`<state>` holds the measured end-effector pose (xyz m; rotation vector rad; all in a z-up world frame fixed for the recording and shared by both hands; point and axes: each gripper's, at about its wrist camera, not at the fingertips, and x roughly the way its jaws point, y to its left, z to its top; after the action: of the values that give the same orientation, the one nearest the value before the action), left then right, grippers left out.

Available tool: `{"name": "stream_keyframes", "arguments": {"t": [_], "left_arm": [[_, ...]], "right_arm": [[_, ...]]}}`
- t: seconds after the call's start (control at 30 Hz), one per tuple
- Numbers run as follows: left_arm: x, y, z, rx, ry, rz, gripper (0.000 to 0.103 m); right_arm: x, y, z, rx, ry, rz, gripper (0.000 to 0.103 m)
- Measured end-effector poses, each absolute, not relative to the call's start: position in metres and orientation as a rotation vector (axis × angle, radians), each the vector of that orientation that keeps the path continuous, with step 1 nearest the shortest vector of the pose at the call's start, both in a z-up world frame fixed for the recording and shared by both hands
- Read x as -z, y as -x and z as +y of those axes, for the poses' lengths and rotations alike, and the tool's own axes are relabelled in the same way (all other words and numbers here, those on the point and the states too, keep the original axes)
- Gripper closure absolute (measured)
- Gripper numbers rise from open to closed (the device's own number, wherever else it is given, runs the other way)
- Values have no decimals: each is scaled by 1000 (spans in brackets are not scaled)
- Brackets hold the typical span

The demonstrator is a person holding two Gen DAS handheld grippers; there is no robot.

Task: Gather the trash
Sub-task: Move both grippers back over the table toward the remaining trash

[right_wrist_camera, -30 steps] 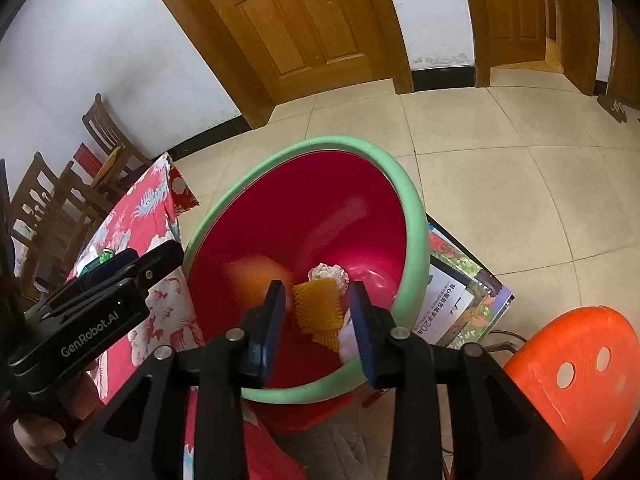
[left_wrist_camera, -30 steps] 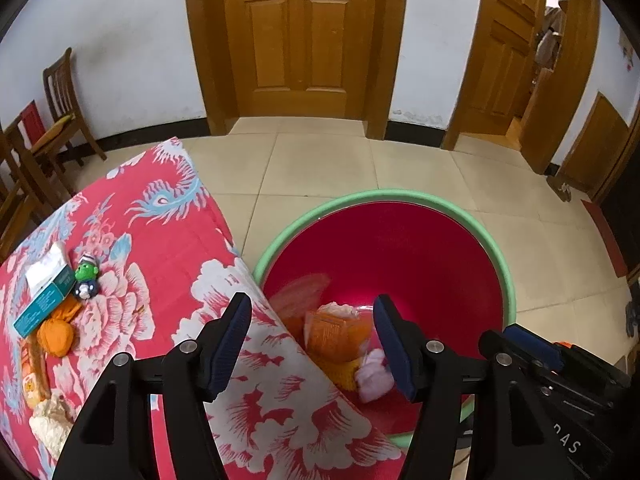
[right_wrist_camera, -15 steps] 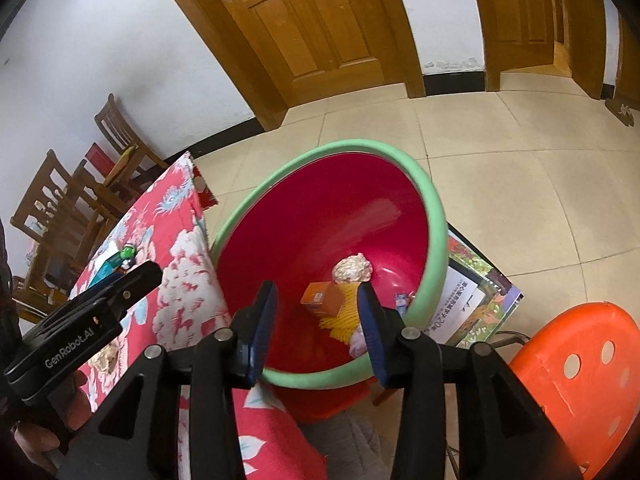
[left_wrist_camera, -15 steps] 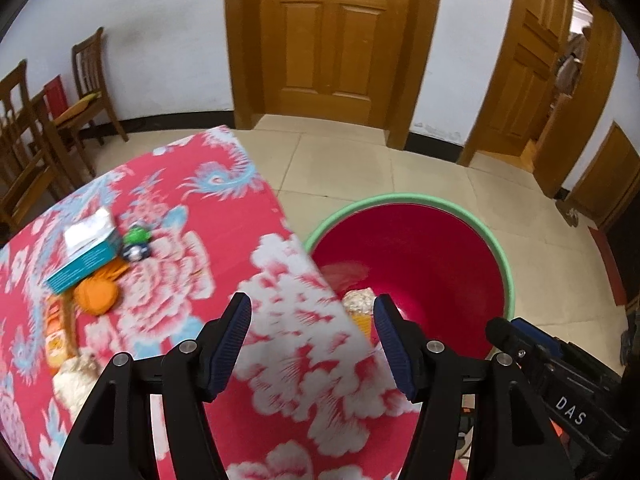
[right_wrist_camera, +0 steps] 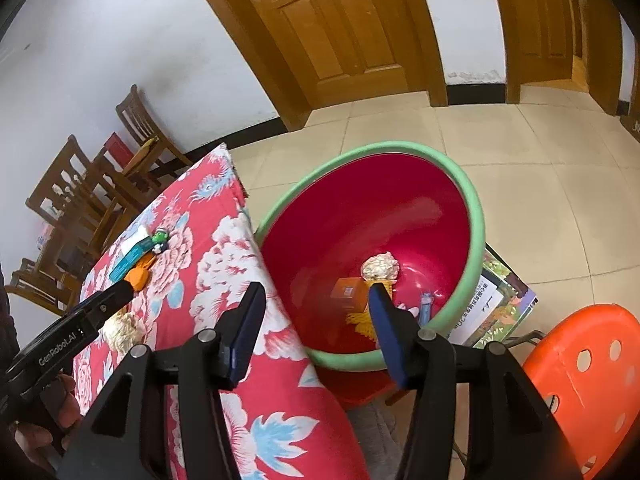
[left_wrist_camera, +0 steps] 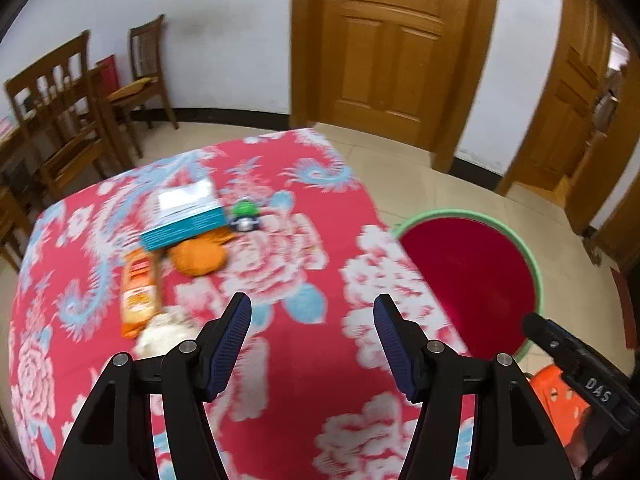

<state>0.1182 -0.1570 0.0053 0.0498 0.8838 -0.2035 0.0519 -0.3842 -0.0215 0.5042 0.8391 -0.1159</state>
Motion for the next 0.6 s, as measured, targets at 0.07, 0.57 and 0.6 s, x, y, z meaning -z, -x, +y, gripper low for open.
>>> {"name": "stream_keyframes", "arguments": {"t": [0.07,0.57,0.6], "left_arm": [[-4,-117,-145,169,-38,886,38],[19,-114,-81,-10,50,900,38],[23,-115,-79,-16,57,906,38]], "right_arm": [[21,-52,-379,112,-499,842,46],[19,-55,-346,74,-449,855,45],[19,-56,-344,73,-445,856,45]]}}
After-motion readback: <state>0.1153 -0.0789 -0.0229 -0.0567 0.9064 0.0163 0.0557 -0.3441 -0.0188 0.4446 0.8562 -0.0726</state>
